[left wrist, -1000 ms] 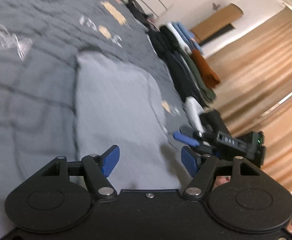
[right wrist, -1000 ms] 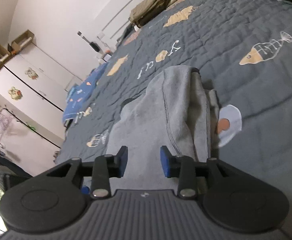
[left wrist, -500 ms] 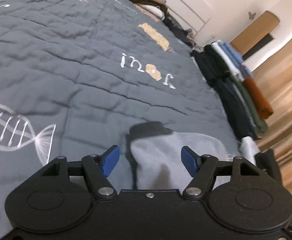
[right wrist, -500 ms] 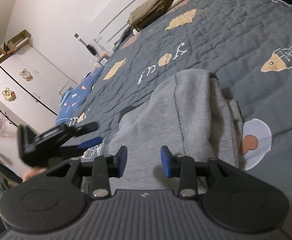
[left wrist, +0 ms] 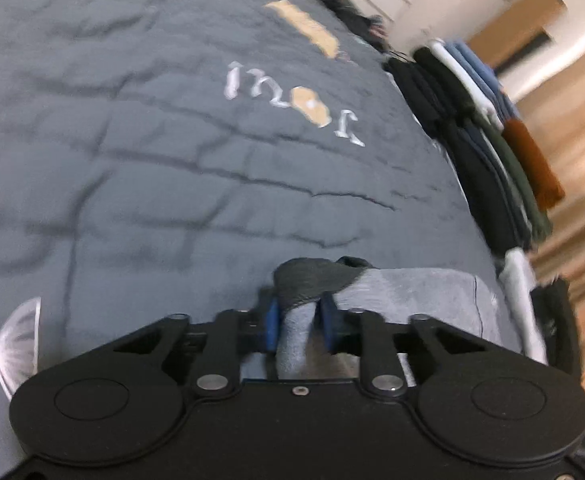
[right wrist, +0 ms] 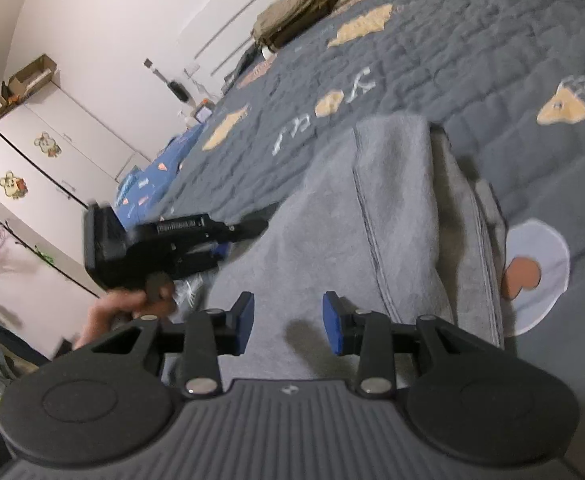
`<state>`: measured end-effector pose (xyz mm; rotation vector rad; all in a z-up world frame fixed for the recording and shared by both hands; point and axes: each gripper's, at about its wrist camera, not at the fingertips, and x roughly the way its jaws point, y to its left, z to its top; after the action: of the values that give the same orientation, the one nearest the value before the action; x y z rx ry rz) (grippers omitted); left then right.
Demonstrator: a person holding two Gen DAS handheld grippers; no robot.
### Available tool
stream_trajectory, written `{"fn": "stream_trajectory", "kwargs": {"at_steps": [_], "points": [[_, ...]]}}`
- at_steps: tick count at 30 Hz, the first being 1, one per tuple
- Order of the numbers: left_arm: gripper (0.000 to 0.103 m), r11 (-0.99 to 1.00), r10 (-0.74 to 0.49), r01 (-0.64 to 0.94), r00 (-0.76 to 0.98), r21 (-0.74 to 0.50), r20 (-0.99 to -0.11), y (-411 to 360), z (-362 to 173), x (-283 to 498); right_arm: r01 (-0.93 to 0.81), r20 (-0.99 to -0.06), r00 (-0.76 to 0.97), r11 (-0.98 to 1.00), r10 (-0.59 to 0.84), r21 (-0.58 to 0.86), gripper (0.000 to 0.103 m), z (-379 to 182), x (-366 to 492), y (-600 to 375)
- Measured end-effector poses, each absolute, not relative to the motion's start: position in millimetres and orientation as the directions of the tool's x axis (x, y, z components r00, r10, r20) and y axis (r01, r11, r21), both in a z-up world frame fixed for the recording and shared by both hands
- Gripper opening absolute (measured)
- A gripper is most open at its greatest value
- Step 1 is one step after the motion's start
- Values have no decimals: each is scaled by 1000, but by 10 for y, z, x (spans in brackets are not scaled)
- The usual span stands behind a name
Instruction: Fold clothes
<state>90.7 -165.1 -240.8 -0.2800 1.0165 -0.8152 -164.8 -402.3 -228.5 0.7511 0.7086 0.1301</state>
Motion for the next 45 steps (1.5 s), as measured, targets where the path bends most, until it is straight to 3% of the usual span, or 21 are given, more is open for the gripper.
{"fn": "stream_trajectory", "kwargs": {"at_steps": [6, 10, 11, 13, 16, 22, 27, 33, 37, 45], "points": [[10, 619, -779, 522, 313, -587, -543, -1587, -2150, 960, 145, -531, 772, 718, 348, 681, 36, -2302, -1682, -4078], [13, 654, -746, 493, 297, -573, -596, -1712, -2294, 983, 187, -509, 789, 654, 344, 733, 36, -2357, -1736, -4177], [17, 661, -742, 472, 302, -583, -598, -1685, -2332, 979, 198, -501, 793, 631, 347, 750, 36, -2373, -1752, -4210], [37, 665, -745, 442, 324, -602, -583, -1588, -2371, 943, 209, -493, 802, 613, 339, 762, 36, -2359, -1787, -4265], [51, 676, -736, 406, 380, -614, -560, -1345, -2327, 851, 211, -488, 814, 622, 316, 754, 37, -2283, -1841, -4331], [55, 617, -786, 425, 365, -662, -498, -1049, -2052, 501, 213, -446, 834, 558, 324, 802, 37, -2218, -1877, -4499], [69, 476, -879, 473, 261, -741, -398, -1200, -1846, 59, 295, -533, 800, 594, 276, 749, 36, -2306, -1839, -4499], [69, 421, -904, 442, 133, -792, -406, -1387, -2097, -345, 387, -594, 788, 619, 163, 684, 36, -2333, -1920, -4611], [69, 438, -898, 363, 149, -822, -413, -1321, -2362, -468, 388, -583, 801, 623, 136, 679, 37, -2290, -2009, -4691], [69, 430, -903, 417, 196, -800, -383, -1294, -2228, -554, 298, -537, 825, 673, 175, 677, 37, -2197, -2032, -4696]]}}
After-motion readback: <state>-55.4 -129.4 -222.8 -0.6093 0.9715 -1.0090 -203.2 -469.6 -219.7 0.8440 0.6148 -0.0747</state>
